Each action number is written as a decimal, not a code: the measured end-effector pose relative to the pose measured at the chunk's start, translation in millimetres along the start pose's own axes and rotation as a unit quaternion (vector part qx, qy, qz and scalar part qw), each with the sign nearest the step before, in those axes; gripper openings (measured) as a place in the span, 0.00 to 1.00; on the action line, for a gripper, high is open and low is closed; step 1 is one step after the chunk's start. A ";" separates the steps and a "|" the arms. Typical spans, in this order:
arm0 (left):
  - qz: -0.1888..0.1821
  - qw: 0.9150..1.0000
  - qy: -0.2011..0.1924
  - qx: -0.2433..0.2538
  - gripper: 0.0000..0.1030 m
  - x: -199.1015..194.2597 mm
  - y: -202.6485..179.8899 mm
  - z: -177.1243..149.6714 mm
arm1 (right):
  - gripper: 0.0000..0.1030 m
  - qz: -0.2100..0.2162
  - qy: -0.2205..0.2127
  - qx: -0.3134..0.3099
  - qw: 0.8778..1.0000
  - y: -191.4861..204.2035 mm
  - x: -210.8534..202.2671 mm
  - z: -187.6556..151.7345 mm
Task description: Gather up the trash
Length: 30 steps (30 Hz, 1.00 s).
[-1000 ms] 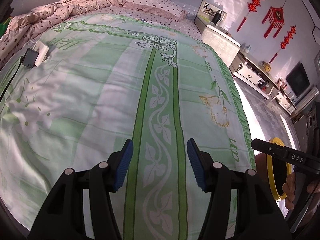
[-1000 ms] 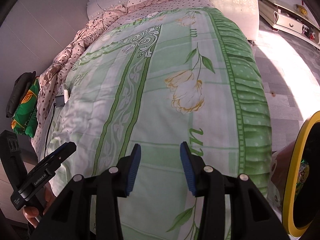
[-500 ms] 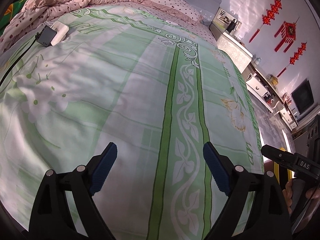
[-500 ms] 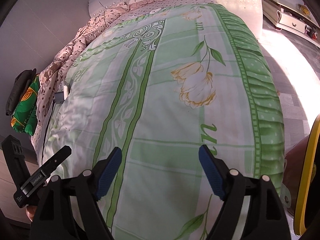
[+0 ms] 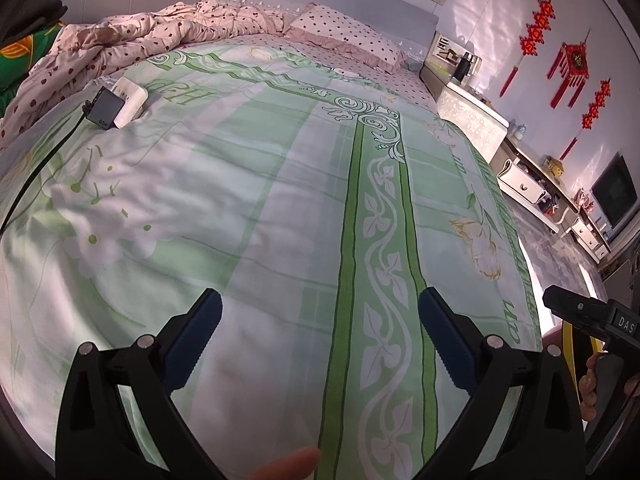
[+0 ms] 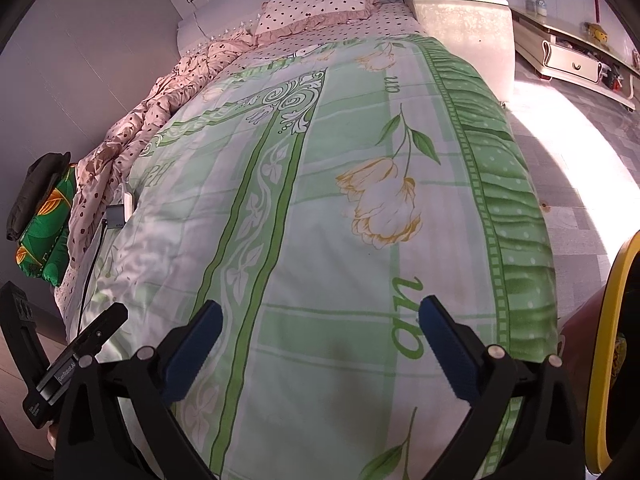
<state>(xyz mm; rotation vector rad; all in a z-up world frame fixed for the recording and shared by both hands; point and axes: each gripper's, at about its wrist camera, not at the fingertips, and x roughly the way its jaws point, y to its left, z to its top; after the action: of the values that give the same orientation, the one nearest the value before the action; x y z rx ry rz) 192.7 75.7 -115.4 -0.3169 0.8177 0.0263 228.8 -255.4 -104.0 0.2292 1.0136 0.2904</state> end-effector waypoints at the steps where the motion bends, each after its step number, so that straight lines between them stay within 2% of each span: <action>1: 0.003 1.000 -0.010 0.002 0.92 -3.0 -1.2 0.4 | 0.92 -0.006 -0.008 -0.002 1.000 0.5 -3.1 0.4; 8: 0.014 0.996 -0.074 0.039 0.92 -33.1 -13.1 1.8 | 0.92 -0.050 -0.109 -0.011 0.993 4.9 -40.3 -3.5; 16: 0.010 0.989 -0.139 0.041 0.92 -79.4 -24.9 -4.6 | 0.92 -0.097 -0.225 -0.017 0.969 10.3 -86.6 -21.7; 19: 0.019 0.985 -0.166 0.048 0.92 -96.2 -29.9 -10.6 | 0.92 -0.111 -0.263 -0.018 0.958 12.3 -102.3 -32.7; 24: 0.021 0.980 -0.186 0.060 0.92 -114.9 -40.1 -23.2 | 0.92 -0.124 -0.303 -0.020 0.944 15.5 -119.0 -50.4; 30: 0.001 0.978 -0.197 0.071 0.92 -131.3 -55.3 -37.5 | 0.92 -0.123 -0.320 -0.034 0.939 23.8 -129.8 -69.2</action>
<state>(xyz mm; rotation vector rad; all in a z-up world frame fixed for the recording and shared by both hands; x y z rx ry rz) 83.8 25.2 -30.0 -0.1674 0.4232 0.0315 101.9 -273.8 -28.1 0.1174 0.3765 0.0118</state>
